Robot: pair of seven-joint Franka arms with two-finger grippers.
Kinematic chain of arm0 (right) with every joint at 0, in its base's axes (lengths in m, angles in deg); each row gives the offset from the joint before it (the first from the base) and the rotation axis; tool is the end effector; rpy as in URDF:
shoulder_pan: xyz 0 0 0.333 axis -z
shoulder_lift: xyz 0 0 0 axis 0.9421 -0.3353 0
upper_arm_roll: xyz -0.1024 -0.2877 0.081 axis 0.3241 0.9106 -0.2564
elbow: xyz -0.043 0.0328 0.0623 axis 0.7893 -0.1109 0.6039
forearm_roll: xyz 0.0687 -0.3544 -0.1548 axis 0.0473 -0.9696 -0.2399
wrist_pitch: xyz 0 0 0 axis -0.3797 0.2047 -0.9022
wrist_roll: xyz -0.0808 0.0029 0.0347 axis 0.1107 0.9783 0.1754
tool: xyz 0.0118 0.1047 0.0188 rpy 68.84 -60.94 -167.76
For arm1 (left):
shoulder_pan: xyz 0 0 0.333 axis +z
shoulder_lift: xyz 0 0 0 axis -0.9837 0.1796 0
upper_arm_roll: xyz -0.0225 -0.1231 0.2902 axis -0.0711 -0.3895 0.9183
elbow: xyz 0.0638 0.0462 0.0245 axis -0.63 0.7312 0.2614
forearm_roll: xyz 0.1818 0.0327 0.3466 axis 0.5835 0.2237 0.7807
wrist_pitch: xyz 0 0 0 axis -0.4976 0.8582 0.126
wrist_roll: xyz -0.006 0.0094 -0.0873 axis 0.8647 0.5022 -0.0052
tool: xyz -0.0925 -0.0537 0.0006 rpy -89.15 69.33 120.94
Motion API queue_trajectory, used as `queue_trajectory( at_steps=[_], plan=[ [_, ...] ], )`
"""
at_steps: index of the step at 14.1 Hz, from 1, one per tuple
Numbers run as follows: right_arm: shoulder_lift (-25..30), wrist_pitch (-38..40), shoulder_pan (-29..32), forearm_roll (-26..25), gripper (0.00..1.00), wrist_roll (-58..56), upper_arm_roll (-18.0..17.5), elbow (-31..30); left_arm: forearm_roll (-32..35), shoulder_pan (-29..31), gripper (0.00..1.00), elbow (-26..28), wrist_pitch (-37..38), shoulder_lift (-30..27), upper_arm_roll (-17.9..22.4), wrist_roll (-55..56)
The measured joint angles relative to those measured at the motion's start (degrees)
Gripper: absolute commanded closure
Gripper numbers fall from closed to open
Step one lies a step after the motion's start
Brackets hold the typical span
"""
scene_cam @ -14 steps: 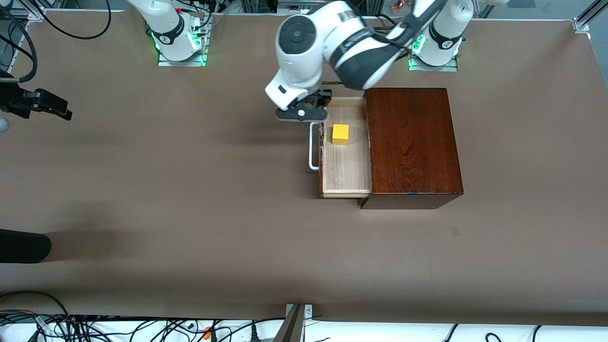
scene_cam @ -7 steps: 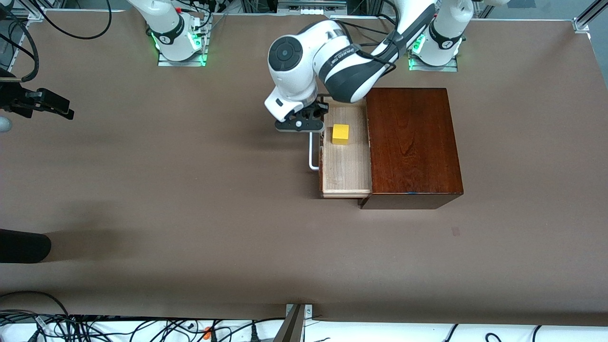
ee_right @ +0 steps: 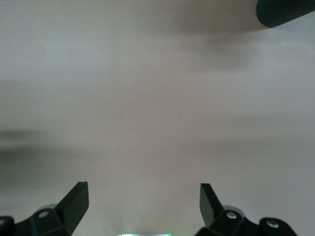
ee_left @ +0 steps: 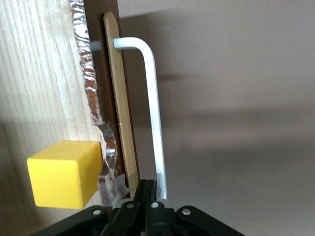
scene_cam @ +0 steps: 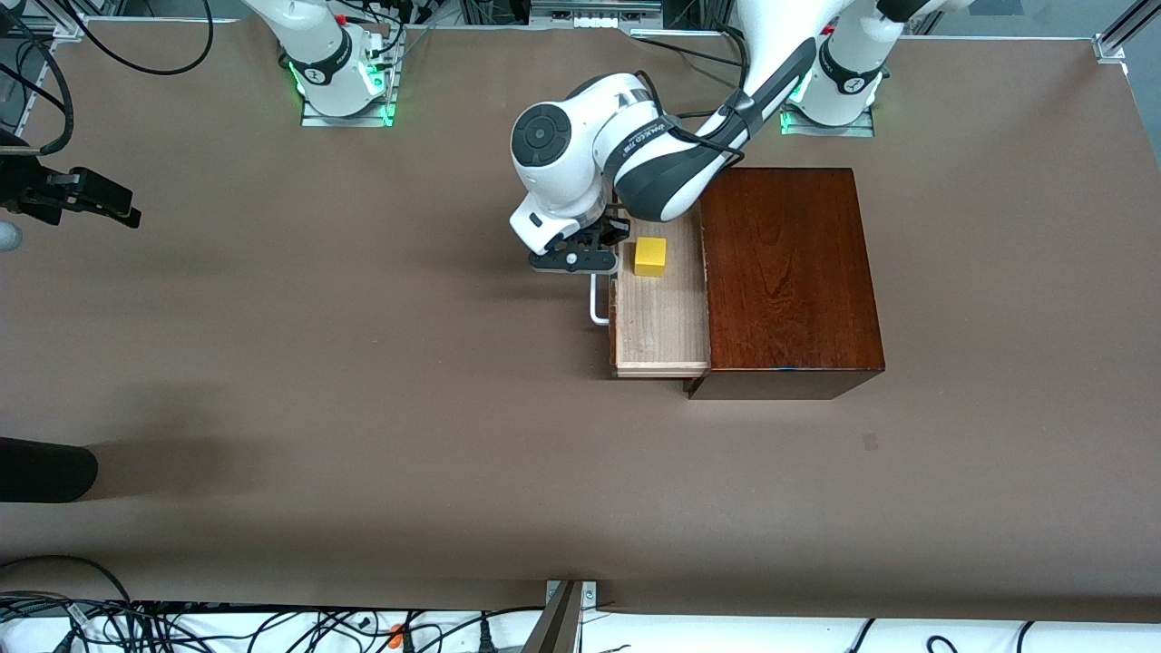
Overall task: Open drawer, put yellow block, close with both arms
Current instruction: 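Push the drawer shut into the box with the left gripper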
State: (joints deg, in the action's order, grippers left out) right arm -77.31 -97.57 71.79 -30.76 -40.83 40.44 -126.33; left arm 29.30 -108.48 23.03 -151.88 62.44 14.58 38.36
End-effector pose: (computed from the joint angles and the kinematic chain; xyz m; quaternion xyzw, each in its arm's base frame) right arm 0.5598 -0.0324 0.5997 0.9991 -0.0116 -0.0391 0.0067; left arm 0.4700 -0.5202 0.3375 -0.9933 0.0416 0.0734 0.0793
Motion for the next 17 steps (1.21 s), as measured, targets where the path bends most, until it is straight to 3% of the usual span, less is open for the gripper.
queue_trajectory(
  at_steps=[10, 17],
  plan=[
    [-0.04, -2.34, -0.04, 1.01, 0.00, -0.39, -0.25, -0.09, 1.44, 0.73, 1.00, 0.08, 0.03, 0.83, 0.56, -2.91],
    [-0.07, -2.57, -0.04, 1.02, 0.00, -0.44, -0.25, -0.09, 1.38, 3.99, 1.00, 0.06, 1.76, 0.90, -1.22, -8.64]
  ],
)
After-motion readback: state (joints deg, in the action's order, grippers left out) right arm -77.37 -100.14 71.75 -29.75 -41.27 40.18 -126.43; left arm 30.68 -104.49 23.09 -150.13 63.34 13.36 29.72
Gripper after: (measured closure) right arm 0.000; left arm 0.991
